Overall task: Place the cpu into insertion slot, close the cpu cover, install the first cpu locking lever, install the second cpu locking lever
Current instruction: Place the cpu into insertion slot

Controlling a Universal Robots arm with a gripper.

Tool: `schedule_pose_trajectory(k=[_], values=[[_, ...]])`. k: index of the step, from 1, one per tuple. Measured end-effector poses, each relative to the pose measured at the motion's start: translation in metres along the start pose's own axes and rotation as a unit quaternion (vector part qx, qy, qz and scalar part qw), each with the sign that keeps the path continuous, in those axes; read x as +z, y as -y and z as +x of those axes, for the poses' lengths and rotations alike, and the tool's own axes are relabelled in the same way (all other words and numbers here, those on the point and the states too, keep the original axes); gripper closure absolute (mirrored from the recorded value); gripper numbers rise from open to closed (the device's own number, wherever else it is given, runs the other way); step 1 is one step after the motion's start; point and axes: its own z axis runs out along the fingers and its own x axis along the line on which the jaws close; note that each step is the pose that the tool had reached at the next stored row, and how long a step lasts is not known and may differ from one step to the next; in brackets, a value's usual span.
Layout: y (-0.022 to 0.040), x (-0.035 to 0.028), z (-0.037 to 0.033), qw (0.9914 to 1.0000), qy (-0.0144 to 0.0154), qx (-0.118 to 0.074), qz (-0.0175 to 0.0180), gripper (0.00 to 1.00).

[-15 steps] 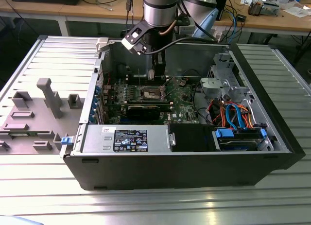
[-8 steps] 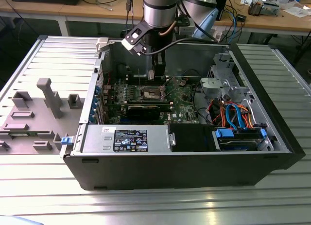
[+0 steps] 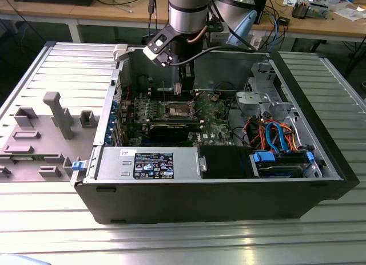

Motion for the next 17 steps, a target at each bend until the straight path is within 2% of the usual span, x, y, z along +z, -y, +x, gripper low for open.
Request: schedule_pose_trajectory(k=[17], values=[[0.0003,0.0066,-0.0004,1.00000,0.0001,0.000,0.0000,0.46]])
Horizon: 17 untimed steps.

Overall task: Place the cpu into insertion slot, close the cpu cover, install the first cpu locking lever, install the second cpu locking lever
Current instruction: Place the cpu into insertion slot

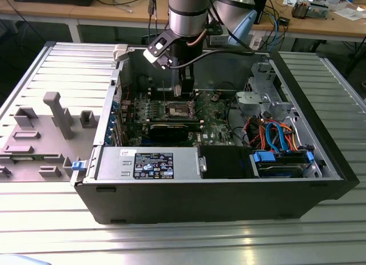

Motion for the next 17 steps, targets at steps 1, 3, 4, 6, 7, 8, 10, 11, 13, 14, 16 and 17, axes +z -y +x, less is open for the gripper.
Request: schedule_pose_trajectory(k=[1,3,4,6,7,8,10,11,13,14,16,17], values=[[0.0000,0.0003,0.0000,1.00000,0.0000,0.000,0.0000,0.46],[0.0000,0.0007,0.0000,1.00000,0.0000,0.000,0.0000,0.46],[0.0000,0.0008,-0.0001,1.00000,0.0000,0.000,0.0000,0.46],[0.0001,0.0013,-0.0001,1.00000,0.0000,0.000,0.0000,0.46],[0.0001,0.0017,-0.0001,1.00000,0.0000,0.000,0.0000,0.46],[0.0001,0.0018,-0.0001,1.00000,0.0000,0.000,0.0000,0.46],[0.0001,0.0025,-0.0001,1.00000,0.0000,0.000,0.0000,0.46],[0.0001,0.0027,-0.0001,1.00000,0.0000,0.000,0.0000,0.46],[0.0001,0.0030,-0.0002,1.00000,-0.0001,0.000,0.0000,0.46],[0.0001,0.0031,-0.0002,1.00000,0.0000,0.000,0.0000,0.46],[0.0002,0.0034,-0.0002,1.00000,0.0000,0.000,0.0000,0.46],[0.0001,0.0035,-0.0002,1.00000,0.0000,0.000,0.0000,0.46]])
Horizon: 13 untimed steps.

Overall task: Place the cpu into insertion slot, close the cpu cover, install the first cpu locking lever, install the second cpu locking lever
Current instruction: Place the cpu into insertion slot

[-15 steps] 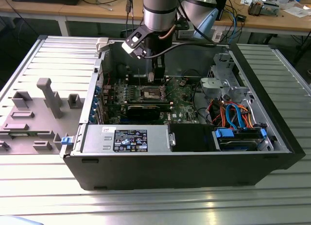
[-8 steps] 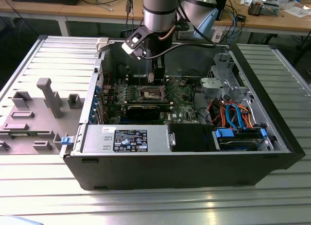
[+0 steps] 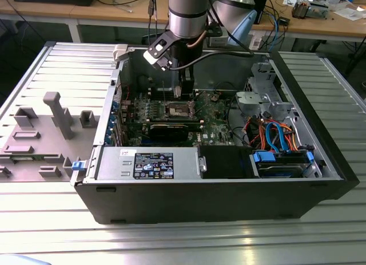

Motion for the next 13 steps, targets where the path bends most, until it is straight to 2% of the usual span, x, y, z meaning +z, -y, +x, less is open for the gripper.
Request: schedule_pose_trajectory(k=[13], values=[[0.0001,0.0019,-0.0001,1.00000,0.0000,0.000,0.0000,0.46]])
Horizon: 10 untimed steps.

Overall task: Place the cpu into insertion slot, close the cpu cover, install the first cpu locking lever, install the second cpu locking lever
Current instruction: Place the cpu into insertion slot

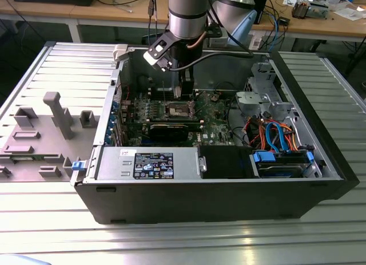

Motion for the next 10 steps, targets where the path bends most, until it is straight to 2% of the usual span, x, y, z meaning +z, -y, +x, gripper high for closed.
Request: schedule_pose_trajectory(k=[4,10], values=[[0.0009,0.0014,0.0000,1.00000,0.0000,0.000,-0.0001,0.46],[0.0031,0.0076,-0.0004,1.00000,0.0001,0.000,0.0003,0.46]])
